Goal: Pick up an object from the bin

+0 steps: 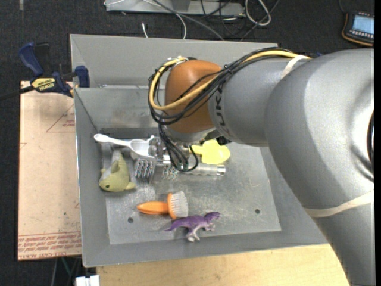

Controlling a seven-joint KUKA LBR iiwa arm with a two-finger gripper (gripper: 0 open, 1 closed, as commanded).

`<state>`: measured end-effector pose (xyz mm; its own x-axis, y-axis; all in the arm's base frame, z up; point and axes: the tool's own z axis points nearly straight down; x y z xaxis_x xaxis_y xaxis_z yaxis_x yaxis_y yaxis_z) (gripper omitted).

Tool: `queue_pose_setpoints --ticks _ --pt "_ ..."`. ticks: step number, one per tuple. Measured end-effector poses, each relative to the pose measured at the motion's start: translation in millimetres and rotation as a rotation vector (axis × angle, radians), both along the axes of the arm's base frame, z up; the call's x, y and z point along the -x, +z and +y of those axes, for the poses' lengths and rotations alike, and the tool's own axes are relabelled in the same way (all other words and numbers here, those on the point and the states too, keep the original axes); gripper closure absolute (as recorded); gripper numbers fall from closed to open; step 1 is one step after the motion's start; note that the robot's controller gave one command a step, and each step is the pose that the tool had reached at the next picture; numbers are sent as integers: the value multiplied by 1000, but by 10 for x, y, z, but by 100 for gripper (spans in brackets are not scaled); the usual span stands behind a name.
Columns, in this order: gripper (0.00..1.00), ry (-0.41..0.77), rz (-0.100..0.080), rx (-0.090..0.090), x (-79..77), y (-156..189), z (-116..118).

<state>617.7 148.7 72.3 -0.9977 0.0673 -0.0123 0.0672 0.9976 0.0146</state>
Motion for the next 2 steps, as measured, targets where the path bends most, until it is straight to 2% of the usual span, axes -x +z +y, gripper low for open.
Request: queue_pose_setpoints --ticks 2 --pt "100 -2 -5 -1 -10 65 -1"
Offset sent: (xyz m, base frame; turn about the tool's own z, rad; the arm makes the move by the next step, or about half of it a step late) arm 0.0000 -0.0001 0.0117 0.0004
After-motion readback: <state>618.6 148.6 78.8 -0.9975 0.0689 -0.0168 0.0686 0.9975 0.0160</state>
